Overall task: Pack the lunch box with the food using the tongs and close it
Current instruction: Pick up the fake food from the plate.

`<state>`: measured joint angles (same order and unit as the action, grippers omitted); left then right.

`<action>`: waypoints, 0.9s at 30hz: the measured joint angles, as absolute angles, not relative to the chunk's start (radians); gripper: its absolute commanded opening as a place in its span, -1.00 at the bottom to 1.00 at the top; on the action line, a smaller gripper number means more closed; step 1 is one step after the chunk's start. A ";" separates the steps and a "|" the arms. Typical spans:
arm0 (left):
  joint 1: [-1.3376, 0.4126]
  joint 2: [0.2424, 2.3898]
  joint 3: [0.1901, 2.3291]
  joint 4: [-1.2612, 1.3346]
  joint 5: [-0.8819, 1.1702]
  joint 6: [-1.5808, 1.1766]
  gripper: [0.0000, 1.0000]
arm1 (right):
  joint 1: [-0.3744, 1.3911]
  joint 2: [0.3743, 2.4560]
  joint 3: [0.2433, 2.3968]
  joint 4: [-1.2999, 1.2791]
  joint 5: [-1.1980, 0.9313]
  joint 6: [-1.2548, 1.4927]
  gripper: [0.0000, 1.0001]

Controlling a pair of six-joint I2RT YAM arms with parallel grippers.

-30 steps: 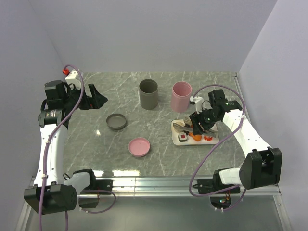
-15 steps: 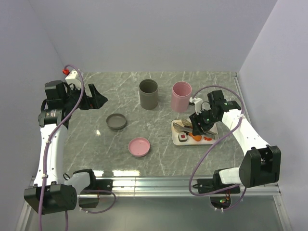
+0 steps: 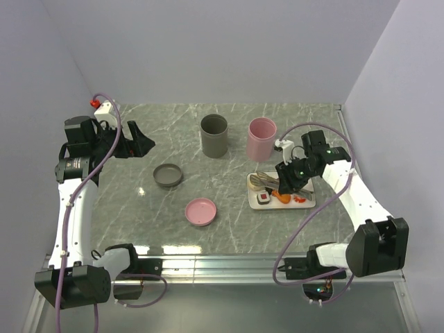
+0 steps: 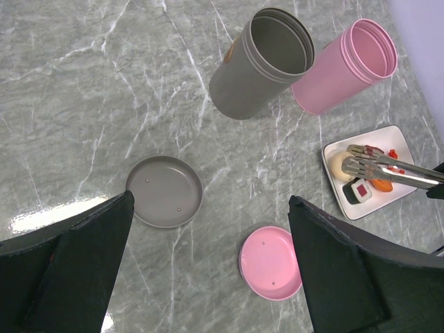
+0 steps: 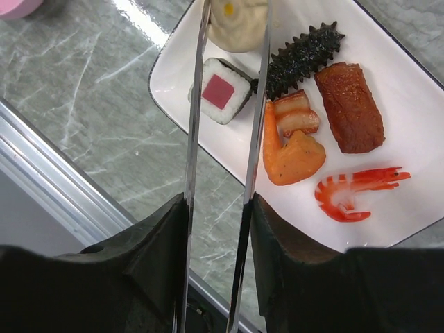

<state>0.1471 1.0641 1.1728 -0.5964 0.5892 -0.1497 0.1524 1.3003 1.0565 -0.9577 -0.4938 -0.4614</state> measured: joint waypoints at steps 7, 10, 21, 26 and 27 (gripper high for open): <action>0.147 1.064 1.173 -0.609 0.582 -0.143 0.99 | 0.152 1.261 1.076 -0.971 -0.502 -0.439 -0.23; 0.147 1.064 1.173 -0.611 0.580 -0.142 0.99 | 0.152 1.250 1.110 -0.982 -0.514 -0.429 -0.24; 0.147 1.088 1.173 -0.612 0.579 -0.139 0.99 | 0.141 1.198 1.322 -0.990 -0.564 -0.362 -0.25; 0.147 1.095 1.173 -0.611 0.580 -0.139 0.99 | 0.081 1.208 1.445 -0.982 -0.569 -0.316 -0.24; 0.147 1.097 1.173 -0.611 0.580 -0.139 0.99 | 0.063 1.218 1.478 -0.979 -0.569 -0.307 -0.24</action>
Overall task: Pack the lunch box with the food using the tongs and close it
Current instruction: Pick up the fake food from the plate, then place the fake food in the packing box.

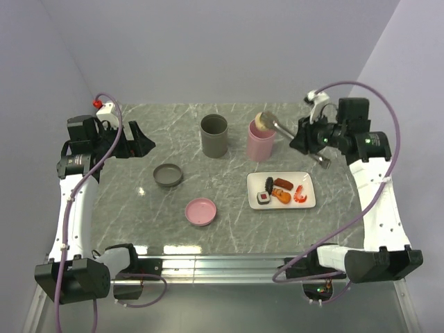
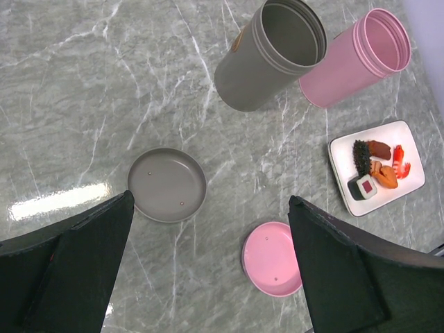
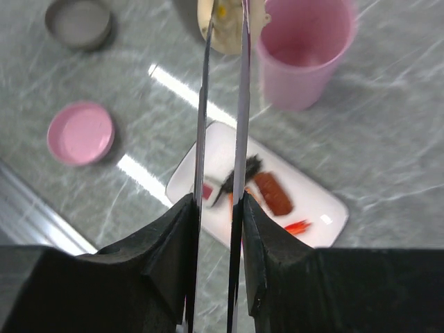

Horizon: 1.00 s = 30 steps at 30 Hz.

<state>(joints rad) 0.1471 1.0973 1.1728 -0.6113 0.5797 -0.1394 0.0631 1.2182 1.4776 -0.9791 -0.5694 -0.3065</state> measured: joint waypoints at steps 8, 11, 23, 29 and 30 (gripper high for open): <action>0.147 1.110 1.173 -0.612 0.580 -0.139 0.99 | 0.007 1.369 1.642 -0.941 -0.566 -0.281 -0.24; 0.147 1.110 1.173 -0.612 0.580 -0.139 0.99 | 0.007 1.421 1.644 -0.944 -0.565 -0.281 -0.24; 0.147 1.111 1.198 -0.618 0.580 -0.132 0.99 | 0.007 1.481 1.602 -0.926 -0.537 -0.298 -0.15; 0.147 1.111 1.198 -0.618 0.580 -0.132 0.99 | 0.007 1.495 1.600 -0.926 -0.532 -0.309 -0.06; 0.147 1.111 1.198 -0.618 0.580 -0.132 0.99 | 0.007 1.499 1.600 -0.926 -0.532 -0.311 -0.05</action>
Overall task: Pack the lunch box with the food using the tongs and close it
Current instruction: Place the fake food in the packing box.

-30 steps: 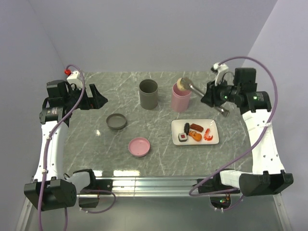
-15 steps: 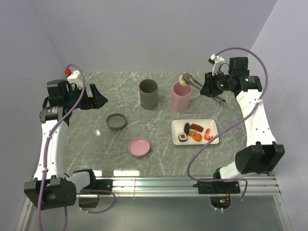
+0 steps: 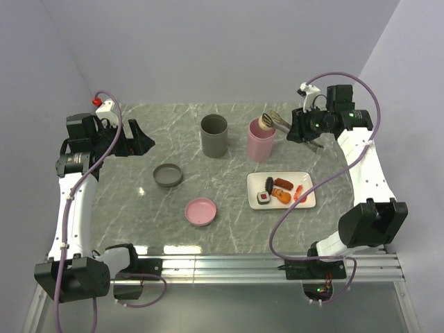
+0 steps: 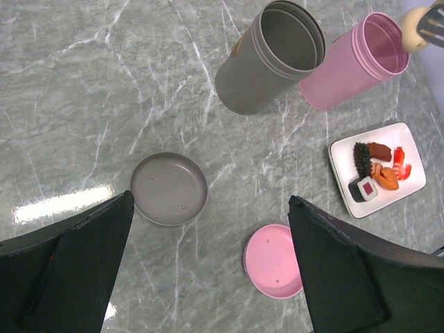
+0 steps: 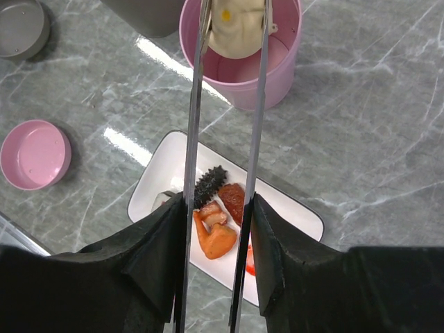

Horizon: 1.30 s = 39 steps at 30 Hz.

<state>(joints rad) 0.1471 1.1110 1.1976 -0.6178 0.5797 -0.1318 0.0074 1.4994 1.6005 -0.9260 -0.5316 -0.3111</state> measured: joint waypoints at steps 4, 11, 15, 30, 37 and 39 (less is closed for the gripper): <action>0.147 1.111 1.198 -0.618 0.580 -0.132 0.99 | 0.007 1.518 1.603 -0.929 -0.532 -0.312 -0.04; 0.147 1.111 1.198 -0.618 0.580 -0.132 0.99 | 0.007 1.520 1.644 -0.947 -0.537 -0.312 0.09; 0.147 1.111 1.198 -0.618 0.580 -0.132 0.99 | 0.007 1.516 1.656 -0.951 -0.540 -0.312 0.10; 0.147 1.110 1.198 -0.618 0.580 -0.131 0.99 | 0.007 1.400 1.562 -1.024 -0.553 -0.379 0.05; 0.147 1.101 1.198 -0.621 0.580 -0.127 0.99 | 0.008 1.116 1.290 -1.163 -0.561 -0.466 0.04; 0.147 1.097 1.198 -0.629 0.580 -0.123 0.99 | 0.009 1.079 1.234 -1.200 -0.562 -0.476 0.02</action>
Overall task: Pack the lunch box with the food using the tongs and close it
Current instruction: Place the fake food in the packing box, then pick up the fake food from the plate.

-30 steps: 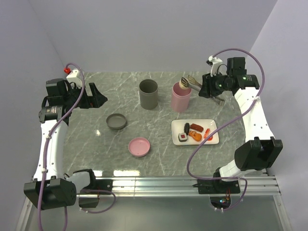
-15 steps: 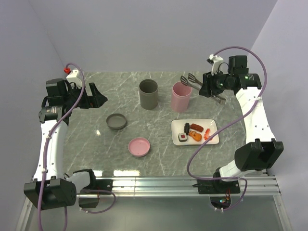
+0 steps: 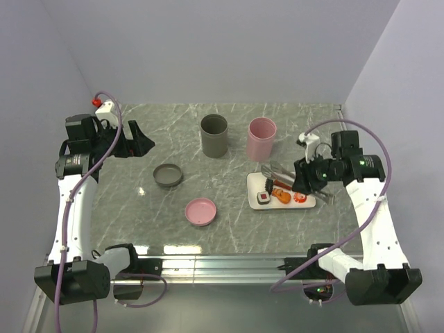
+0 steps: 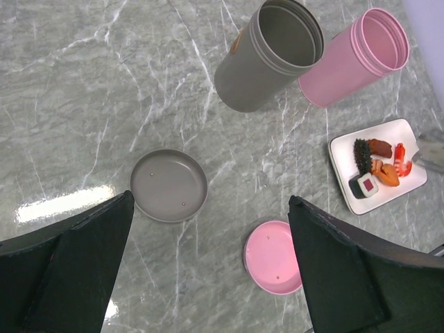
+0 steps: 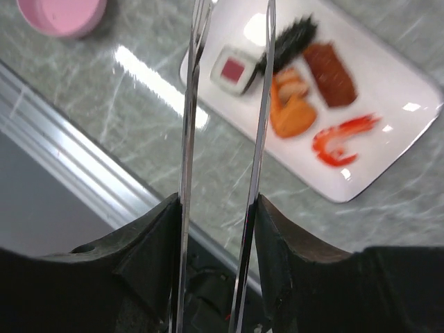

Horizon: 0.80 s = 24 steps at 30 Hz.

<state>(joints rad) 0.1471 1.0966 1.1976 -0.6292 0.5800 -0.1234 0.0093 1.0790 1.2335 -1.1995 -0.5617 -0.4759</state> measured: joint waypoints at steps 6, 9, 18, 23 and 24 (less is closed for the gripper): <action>0.147 1.091 1.198 -0.655 0.579 -0.115 0.99 | 0.066 1.058 1.110 -1.243 -0.514 -0.477 -0.06; 0.147 1.084 1.198 -0.660 0.578 -0.115 0.99 | 0.127 1.055 1.079 -1.243 -0.467 -0.458 -0.05; 0.147 1.071 1.194 -0.659 0.577 -0.112 0.99 | 0.218 1.108 1.070 -1.249 -0.373 -0.418 0.02; 0.147 1.070 1.181 -0.661 0.576 -0.112 0.99 | 0.218 1.140 1.070 -1.250 -0.350 -0.408 0.09; 0.147 1.070 1.180 -0.661 0.575 -0.112 0.99 | 0.218 1.141 1.070 -1.250 -0.347 -0.408 0.09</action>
